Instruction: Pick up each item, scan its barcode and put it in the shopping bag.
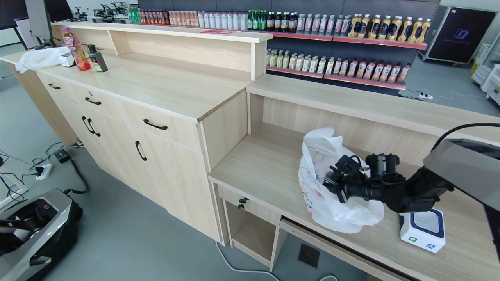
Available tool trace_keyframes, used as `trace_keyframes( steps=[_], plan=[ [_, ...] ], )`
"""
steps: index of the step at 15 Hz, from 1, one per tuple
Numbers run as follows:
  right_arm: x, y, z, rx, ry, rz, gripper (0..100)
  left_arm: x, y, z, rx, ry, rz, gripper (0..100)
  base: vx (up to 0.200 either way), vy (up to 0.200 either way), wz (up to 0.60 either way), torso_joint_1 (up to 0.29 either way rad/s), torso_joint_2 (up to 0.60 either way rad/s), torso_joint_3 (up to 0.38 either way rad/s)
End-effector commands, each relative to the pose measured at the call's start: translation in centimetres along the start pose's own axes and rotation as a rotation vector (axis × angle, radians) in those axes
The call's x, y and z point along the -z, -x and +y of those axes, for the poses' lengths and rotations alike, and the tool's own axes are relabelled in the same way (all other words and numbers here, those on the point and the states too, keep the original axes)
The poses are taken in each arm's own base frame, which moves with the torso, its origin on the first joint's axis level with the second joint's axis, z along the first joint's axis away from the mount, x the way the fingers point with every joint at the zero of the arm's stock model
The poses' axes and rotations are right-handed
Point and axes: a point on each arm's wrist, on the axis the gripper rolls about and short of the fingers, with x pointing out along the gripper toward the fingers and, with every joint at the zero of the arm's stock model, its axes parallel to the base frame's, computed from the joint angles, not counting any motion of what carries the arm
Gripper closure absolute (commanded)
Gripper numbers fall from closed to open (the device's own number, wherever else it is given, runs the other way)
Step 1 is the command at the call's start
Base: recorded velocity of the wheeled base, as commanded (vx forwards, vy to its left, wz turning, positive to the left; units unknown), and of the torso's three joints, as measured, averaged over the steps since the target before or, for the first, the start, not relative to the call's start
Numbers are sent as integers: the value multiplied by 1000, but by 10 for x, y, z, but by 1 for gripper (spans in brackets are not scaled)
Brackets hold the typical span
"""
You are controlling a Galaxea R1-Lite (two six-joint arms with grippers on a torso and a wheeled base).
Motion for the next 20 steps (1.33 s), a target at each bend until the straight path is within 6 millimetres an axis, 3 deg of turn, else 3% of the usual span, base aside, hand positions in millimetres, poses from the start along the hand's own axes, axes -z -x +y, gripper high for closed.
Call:
trace_keyframes(
  steps=[1, 10, 11, 15, 20],
  plan=[
    [8, -4, 1, -3, -5, 8, 100, 0, 0, 0, 0, 0, -1, 0, 0, 0, 0, 0, 0, 0],
    [22, -3, 5, -8, -24, 30, 100, 0, 0, 0, 0, 0, -1, 0, 0, 0, 0, 0, 0, 0],
    [23, -2, 4, -4, -24, 29, 0, 0, 0, 0, 0, 0, -1, 0, 0, 0, 0, 0, 0, 0],
    [17, 4, 0, 10, -28, 22, 0, 0, 0, 0, 0, 0, -2, 0, 0, 0, 0, 0, 0, 0],
    [-35, 49, -18, 92, -20, -69, 0, 0, 0, 0, 0, 0, -2, 0, 0, 0, 0, 0, 0, 0]
  ],
)
